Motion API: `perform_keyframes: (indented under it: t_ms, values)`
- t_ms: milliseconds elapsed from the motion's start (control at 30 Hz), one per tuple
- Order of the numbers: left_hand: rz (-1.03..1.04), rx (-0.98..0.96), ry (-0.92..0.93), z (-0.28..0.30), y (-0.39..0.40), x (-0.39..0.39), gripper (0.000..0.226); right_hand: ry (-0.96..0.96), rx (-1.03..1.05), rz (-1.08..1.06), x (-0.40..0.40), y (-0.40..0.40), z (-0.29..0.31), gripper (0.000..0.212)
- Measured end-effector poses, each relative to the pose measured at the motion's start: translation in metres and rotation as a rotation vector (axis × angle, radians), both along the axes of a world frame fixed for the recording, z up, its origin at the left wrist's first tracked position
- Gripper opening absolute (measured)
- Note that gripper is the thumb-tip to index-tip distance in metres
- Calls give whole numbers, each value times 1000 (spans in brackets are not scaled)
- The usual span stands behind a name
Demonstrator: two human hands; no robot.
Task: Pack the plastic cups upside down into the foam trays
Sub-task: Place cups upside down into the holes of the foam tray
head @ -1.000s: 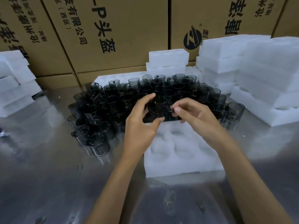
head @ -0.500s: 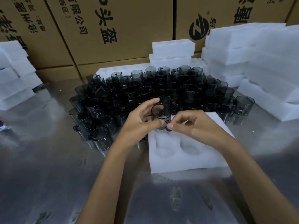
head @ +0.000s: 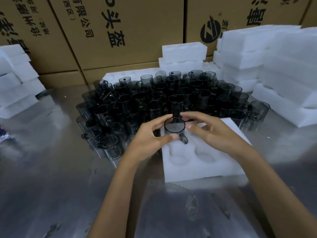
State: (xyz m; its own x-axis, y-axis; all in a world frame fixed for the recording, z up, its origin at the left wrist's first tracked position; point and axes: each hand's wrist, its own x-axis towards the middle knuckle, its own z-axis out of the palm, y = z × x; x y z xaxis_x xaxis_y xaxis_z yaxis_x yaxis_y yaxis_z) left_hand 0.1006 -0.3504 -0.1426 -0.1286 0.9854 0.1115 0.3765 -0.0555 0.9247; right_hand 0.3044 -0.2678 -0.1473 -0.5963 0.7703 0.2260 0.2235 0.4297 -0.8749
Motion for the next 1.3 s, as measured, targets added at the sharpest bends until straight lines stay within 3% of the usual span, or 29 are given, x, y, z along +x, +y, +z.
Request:
perform_keyframes:
  t_ms: [133, 433, 633, 833, 933, 1067, 1300]
  values:
    - [5, -23, 85, -1, -2, -3, 63, -127, 114, -38, -3, 0, -6, 25]
    - [10, -23, 244, -7, 3, -2, 46, -154, 154, -46, -3, 1, -9, 34]
    - [17, 86, 380, -13, 6, -3, 41, -216, 198, -67, -7, 3, -14, 33]
    - [353, 387, 422, -23, 12, 11, 48, -181, 188, -80, -8, 4, -19, 33]
    - [541, 386, 496, -25, 23, 7, 52, -178, 178, -96, -8, 4, -18, 32]
    - [594, 280, 436, -29, 34, -3, 40, -173, 161, -93, -8, 1, -17, 31]
    - [557, 388, 312, -19, 24, -3, 18, -53, 25, -133, -23, 13, 9, 24]
